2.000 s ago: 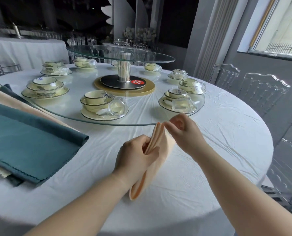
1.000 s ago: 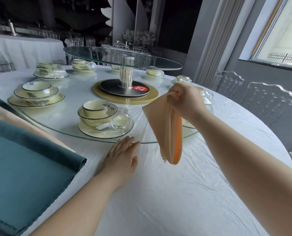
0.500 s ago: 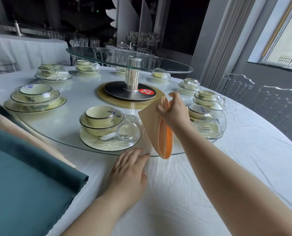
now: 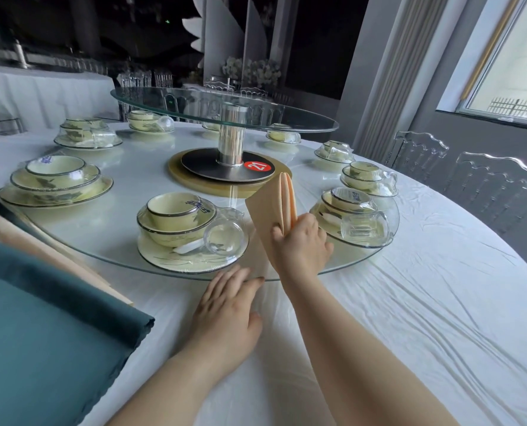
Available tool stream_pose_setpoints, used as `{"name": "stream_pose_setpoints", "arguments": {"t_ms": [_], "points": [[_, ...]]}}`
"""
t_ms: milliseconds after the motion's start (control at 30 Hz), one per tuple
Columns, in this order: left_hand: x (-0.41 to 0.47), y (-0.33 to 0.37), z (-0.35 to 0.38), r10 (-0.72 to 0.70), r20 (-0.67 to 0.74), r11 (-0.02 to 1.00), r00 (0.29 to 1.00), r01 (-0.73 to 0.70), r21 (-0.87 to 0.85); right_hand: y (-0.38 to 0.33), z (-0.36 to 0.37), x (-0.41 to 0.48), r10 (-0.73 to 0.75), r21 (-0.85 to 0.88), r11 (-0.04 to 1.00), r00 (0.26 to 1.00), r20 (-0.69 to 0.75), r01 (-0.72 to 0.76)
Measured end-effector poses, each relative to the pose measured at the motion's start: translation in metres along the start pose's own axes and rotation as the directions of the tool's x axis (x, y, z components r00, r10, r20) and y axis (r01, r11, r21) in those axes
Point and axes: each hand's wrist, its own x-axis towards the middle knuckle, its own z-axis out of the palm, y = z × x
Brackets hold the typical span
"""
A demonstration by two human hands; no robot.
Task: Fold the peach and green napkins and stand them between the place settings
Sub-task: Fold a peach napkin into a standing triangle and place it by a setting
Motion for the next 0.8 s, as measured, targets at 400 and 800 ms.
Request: {"name": "stream_pose_setpoints", "arguments": {"t_ms": [400,800], "points": [[0.000,-0.004,0.003,-0.016,-0.012,1.000,1.000,0.016,0.006,0.010,-0.005,0.015,-0.036,0.053,0.998,0.999,-0.018,0.036],[-0.001,-0.003,0.002,-0.047,0.047,0.998,0.998,0.045,0.044,0.014,-0.007,0.015,-0.038,0.117,0.992,0.999,-0.019,0.040]]}}
